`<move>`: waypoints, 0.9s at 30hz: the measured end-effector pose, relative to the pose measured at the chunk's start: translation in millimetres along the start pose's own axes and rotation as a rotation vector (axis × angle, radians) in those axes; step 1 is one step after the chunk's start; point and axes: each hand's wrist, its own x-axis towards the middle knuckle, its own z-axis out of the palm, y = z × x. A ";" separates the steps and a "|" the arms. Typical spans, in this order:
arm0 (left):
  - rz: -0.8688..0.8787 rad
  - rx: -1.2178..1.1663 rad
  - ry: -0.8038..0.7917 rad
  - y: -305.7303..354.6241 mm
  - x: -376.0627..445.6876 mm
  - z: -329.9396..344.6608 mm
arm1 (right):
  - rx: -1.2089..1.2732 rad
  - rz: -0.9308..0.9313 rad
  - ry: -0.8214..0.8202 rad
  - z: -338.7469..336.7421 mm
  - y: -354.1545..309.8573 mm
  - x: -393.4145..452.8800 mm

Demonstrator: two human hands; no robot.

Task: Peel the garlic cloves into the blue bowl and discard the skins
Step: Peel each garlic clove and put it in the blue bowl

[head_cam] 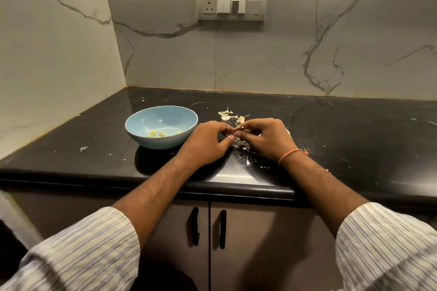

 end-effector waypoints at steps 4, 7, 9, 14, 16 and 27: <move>0.024 -0.012 0.041 2.7 -1.3 -3.1 | 0.055 -0.064 0.018 0.5 2.5 -0.2; 0.040 -0.019 0.045 4.2 -2.2 -4.1 | 0.024 -0.108 0.038 1.4 6.2 -1.0; 0.040 -0.017 0.047 4.1 -2.4 -4.0 | -0.016 -0.155 0.049 1.9 5.9 -2.4; 0.016 -0.036 0.057 2.8 -2.9 -5.4 | -0.061 -0.176 0.061 1.2 4.3 -4.0; 0.015 -0.069 0.063 2.0 -2.7 -6.3 | 0.005 -0.119 0.049 -0.1 3.9 -4.3; 0.033 -0.180 0.060 0.9 -3.5 -6.6 | 0.188 0.027 -0.051 -11.6 -4.3 -6.8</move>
